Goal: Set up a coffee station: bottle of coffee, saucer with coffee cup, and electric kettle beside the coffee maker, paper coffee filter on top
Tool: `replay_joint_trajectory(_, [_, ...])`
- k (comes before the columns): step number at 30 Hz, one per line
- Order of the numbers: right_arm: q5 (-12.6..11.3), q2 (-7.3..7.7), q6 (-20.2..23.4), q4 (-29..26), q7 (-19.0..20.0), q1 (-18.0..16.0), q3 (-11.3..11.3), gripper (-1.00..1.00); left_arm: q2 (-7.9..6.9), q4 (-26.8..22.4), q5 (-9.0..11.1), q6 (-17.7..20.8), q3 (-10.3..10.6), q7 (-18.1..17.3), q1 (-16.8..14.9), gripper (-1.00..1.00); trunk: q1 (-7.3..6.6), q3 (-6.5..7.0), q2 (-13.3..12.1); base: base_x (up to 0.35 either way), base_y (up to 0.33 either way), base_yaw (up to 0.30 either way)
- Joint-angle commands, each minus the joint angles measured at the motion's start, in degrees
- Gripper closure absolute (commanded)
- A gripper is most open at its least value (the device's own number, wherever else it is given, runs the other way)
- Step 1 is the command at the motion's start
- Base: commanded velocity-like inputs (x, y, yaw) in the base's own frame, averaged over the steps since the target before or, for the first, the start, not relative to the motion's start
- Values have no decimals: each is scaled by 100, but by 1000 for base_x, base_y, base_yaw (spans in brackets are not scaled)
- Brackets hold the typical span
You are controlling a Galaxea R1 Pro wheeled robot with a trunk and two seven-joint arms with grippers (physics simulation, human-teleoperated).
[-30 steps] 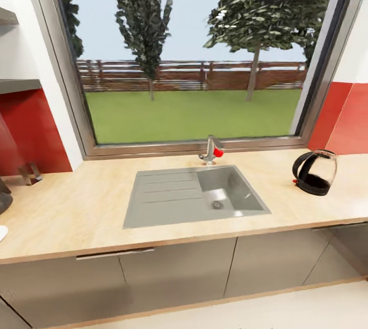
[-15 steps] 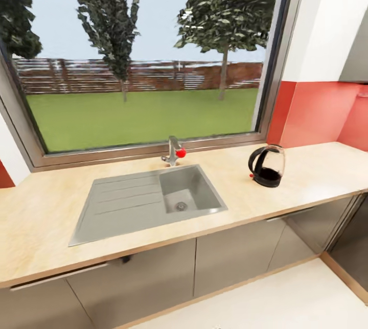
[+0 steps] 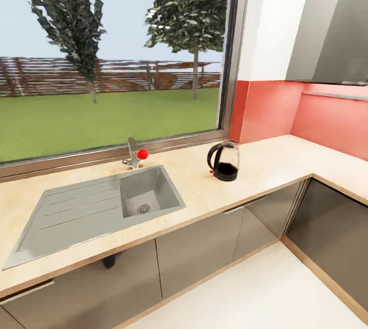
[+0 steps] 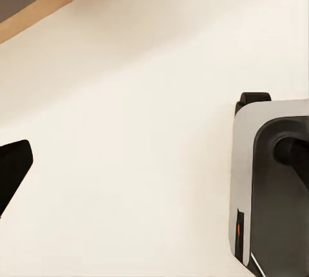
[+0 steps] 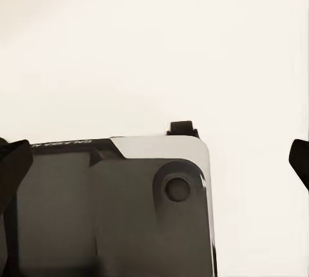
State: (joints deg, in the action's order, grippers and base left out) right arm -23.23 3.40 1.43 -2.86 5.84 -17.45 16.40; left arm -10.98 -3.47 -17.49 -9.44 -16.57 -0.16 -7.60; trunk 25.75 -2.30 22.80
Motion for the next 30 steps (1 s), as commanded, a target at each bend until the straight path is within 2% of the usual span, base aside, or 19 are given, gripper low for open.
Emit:
replay_joint_trajectory(1, [-59,2,16,-4,16,-5,47,-100,-1,5,-58,-23,-48,-2,-4,-100,3,-13,12,0,-273,-224])
replay_joint_trajectory(12, [-27,2,7,-10,22,-5,64,-100,64,5,-62,-23,-48,0,-4,-100,3,-13,12,0,-273,-41])
replay_joint_trajectory(30, [-50,2,15,-11,14,-5,55,-100,69,5,-62,-23,-48,4,-4,-100,3,-13,12,0,-273,0])
